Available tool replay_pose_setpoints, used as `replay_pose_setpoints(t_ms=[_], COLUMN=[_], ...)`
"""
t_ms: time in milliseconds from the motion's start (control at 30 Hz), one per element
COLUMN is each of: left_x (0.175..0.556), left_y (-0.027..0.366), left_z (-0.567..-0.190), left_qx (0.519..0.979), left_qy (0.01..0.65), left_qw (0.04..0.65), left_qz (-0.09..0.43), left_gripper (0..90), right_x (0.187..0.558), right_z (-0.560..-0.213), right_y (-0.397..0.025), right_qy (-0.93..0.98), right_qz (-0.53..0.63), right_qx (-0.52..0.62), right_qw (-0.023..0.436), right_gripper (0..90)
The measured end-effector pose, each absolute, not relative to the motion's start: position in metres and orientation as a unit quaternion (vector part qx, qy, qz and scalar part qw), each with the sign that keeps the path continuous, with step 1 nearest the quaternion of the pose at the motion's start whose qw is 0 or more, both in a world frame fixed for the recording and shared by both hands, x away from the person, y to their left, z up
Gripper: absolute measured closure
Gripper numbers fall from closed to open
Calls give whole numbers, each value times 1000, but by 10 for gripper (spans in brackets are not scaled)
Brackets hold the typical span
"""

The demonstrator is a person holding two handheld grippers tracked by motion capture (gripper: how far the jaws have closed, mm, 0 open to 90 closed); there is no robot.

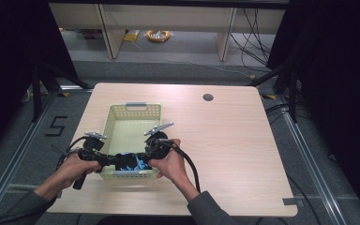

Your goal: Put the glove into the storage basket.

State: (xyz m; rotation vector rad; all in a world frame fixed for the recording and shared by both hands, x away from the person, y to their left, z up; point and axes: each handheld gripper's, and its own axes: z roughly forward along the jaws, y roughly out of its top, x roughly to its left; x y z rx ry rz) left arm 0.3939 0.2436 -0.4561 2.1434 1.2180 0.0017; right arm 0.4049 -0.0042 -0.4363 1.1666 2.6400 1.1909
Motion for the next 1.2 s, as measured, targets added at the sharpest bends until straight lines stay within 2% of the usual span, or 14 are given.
replay_pose_setpoints(t_ms=[300,600,700,800,1200], left_x=[395,395,395,394,395], left_y=[243,245,247,248,238], left_z=[-455,-448,-444,-443,-444], left_qx=[819,825,825,831,826], left_qy=[472,472,471,462,467], left_qw=[327,310,311,307,314], left_qz=[8,22,28,36,8], left_gripper=[666,574,577,622,643], right_x=[399,392,391,391,388], right_z=[-413,-414,-413,-412,-411], right_y=[-21,-42,-50,-55,-73], right_qy=[837,831,829,824,818], right_qz=[417,425,427,431,438], right_qx=[354,359,361,367,372], right_qw=[19,15,14,13,14], right_gripper=[552,538,533,533,530])
